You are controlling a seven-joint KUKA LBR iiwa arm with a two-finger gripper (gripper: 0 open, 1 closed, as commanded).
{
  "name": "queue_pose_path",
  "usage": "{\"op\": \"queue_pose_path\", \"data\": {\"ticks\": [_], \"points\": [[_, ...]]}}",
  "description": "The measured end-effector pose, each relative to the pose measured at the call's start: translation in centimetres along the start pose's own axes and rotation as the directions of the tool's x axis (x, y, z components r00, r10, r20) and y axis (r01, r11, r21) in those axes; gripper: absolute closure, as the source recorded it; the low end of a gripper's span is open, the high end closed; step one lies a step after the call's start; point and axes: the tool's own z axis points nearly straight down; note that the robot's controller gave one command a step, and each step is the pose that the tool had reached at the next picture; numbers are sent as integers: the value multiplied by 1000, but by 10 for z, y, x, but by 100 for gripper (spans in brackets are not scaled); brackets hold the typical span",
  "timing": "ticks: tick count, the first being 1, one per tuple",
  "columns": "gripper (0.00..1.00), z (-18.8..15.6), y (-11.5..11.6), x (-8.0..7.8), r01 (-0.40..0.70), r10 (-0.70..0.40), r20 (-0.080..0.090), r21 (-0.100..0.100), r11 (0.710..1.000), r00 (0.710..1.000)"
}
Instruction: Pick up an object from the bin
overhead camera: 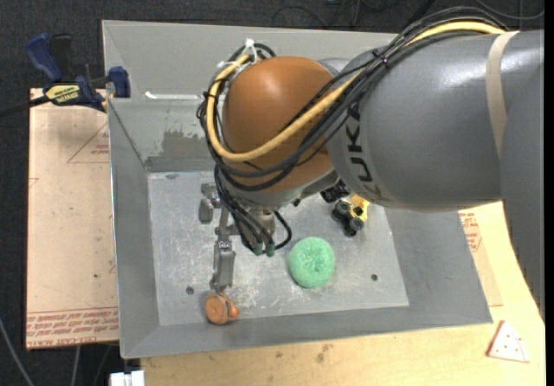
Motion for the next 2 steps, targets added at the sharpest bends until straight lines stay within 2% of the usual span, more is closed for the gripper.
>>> {"op": "queue_pose_path", "data": {"ticks": [1, 2], "points": [[0, -5, -1, -2, -5, 5, 8, -2, 1000, 1000], [0, 27, -10, 0, 83, -83, 13, -2, 997, 996]]}}
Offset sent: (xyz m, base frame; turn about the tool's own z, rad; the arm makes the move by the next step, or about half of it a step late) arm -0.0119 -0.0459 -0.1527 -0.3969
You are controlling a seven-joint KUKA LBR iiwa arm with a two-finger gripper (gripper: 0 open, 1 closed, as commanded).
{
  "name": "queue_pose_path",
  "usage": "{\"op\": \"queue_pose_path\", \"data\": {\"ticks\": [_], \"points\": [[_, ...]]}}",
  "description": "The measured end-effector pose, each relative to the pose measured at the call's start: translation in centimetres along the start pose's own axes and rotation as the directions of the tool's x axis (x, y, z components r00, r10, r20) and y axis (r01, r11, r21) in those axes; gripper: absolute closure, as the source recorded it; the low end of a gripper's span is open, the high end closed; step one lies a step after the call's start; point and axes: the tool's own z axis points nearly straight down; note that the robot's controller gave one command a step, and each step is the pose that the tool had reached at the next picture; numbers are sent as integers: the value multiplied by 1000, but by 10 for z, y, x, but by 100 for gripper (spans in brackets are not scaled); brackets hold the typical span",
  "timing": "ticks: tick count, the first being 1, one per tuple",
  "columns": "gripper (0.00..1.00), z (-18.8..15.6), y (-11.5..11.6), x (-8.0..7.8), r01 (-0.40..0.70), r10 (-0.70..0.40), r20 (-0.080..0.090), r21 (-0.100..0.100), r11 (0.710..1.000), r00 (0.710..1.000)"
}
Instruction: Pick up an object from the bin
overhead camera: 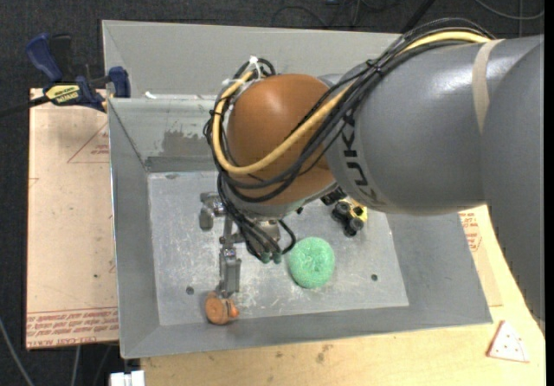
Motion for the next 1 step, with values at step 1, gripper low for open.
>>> {"op": "queue_pose_path", "data": {"ticks": [1], "points": [[0, 19, -7, 1, 52, -52, 1, -1, 999, 999]]}}
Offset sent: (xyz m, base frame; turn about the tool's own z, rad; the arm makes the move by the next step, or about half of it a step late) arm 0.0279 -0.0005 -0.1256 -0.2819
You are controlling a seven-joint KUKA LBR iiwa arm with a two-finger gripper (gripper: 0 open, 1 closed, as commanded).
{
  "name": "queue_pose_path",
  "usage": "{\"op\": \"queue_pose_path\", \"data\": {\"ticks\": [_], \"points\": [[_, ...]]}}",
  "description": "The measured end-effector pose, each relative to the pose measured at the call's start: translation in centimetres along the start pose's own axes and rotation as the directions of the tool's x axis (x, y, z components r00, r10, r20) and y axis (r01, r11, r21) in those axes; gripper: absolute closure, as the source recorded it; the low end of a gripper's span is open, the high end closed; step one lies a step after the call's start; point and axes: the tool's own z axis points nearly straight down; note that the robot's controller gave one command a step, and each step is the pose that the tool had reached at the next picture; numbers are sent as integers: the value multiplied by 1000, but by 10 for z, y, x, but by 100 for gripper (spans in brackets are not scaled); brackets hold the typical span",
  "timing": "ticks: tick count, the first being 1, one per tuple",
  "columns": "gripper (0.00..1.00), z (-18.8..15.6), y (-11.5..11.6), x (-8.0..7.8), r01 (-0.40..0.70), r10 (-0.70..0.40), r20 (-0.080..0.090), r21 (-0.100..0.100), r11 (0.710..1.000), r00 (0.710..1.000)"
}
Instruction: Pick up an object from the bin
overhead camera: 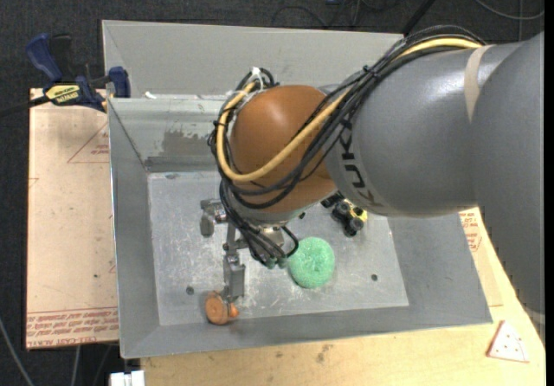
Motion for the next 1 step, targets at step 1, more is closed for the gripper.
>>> {"op": "queue_pose_path", "data": {"ticks": [1], "points": [[0, 68, -3, -18, 166, -166, -1, 2, 986, 986]]}}
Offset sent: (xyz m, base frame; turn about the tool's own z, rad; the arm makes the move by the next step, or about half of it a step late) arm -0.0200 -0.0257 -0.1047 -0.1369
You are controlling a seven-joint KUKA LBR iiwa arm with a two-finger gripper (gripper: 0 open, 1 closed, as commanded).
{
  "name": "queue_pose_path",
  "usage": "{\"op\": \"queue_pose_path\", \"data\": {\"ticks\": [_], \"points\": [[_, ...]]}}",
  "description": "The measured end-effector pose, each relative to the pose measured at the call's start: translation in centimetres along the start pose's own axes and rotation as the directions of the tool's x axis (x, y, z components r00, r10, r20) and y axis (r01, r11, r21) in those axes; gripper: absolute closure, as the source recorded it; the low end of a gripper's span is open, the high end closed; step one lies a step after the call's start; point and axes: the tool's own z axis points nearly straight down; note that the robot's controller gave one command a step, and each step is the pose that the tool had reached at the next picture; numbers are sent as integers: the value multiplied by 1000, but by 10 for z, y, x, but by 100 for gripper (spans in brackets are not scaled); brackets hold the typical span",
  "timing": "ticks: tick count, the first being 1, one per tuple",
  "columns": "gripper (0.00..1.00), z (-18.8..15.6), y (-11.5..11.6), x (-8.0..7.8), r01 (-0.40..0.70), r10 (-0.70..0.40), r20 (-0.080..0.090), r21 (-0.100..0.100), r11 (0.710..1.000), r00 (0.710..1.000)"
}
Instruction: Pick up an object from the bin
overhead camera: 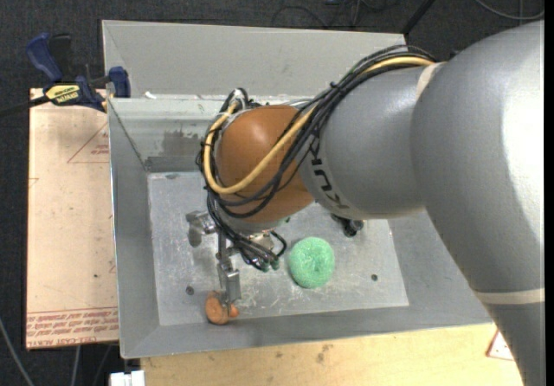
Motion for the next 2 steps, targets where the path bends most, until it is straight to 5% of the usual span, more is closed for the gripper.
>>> {"op": "queue_pose_path", "data": {"ticks": [1, 2], "points": [[0, 29, -10, 30, -13, 13, 1, 0, 1000, 1000], [100, 35, -15, 36, 76, -76, -20, -4, 997, 997]]}}
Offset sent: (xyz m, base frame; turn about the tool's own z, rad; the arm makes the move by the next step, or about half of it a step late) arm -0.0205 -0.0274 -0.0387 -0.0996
